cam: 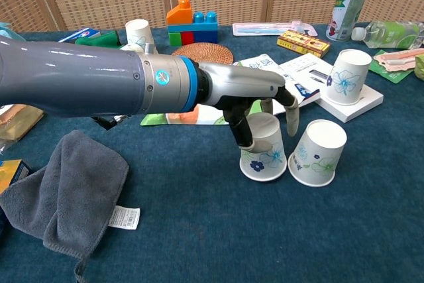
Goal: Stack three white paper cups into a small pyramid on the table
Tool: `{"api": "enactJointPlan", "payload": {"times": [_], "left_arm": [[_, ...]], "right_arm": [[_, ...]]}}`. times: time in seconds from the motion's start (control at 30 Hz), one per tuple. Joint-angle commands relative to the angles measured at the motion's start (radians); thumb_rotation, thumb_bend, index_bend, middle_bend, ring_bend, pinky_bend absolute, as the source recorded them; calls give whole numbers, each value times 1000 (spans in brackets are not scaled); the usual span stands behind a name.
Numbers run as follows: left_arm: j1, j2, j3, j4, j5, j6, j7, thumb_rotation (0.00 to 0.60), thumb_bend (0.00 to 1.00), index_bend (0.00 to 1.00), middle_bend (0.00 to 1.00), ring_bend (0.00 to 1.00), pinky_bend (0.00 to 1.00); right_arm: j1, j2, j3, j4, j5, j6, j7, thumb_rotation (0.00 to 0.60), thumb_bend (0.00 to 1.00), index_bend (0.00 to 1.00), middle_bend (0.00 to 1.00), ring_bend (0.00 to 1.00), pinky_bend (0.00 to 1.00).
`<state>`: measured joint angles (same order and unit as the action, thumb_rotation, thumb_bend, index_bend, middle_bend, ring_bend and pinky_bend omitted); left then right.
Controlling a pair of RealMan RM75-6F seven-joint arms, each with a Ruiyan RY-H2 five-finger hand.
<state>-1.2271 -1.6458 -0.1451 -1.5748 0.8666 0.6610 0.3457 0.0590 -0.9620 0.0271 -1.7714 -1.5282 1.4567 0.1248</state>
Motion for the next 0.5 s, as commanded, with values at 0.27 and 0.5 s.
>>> {"api": "enactJointPlan", "payload": {"times": [0.27, 0.5], "left_arm": [[-15, -1, 5, -2, -13, 1, 2, 600, 469, 277, 163, 284, 521], [-18, 15, 15, -18, -17, -4, -2, 600, 469, 182, 57, 174, 439]], "right_arm": [[-4, 2, -1, 5, -1, 3, 10, 600, 382, 171, 190, 29, 217], [-6, 3, -1, 8, -3, 6, 18, 600, 383, 170, 190, 29, 216]]}}
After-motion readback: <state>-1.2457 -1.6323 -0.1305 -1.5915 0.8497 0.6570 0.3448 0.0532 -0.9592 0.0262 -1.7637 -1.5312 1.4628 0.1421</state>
